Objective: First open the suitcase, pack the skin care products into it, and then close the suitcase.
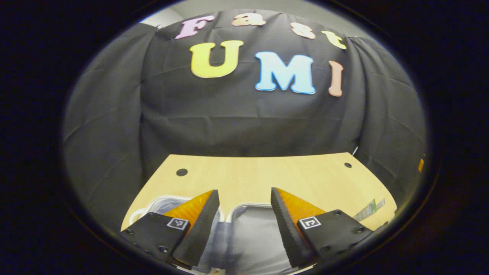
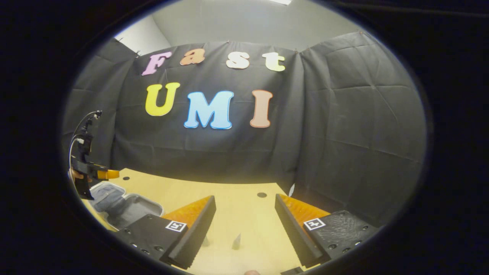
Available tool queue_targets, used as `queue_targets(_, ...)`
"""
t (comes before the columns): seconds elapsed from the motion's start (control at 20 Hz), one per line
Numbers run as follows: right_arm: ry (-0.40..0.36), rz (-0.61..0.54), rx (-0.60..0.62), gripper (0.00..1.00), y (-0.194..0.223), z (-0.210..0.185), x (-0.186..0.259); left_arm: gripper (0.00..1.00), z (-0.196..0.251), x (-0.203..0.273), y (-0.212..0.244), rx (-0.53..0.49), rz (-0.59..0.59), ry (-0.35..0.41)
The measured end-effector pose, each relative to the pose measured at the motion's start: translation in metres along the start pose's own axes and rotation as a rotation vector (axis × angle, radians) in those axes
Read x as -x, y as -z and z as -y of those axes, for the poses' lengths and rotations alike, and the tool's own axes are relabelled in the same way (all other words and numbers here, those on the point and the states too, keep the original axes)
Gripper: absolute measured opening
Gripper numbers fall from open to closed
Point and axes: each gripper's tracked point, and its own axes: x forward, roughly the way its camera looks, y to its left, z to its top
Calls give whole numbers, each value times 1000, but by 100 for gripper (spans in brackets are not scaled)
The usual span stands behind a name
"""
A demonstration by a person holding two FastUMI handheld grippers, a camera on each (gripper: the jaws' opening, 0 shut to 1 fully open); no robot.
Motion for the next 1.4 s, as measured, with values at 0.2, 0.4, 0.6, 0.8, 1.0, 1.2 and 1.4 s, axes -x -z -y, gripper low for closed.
queue_targets(0.2,5,-17,-16,94,8,20,0,91,93,-5,-4,-38,41,107)
queue_targets(0.4,18,-22,-24,95,13,43,-1,89,169,-10,1,-56,61,155)
queue_targets(0.6,18,-42,-37,94,21,60,-6,93,235,-6,-1,-23,124,213)
queue_targets(0.8,7,-65,-31,94,32,71,-10,99,290,-3,11,-11,161,257)
queue_targets(1.0,-17,-94,-14,94,44,77,-14,96,324,-1,29,-3,233,296)
queue_targets(1.2,-43,-107,-4,95,54,78,-21,96,334,-14,86,-54,217,286)
queue_targets(1.4,-101,-131,1,95,70,63,-29,97,338,-34,155,-74,112,276)
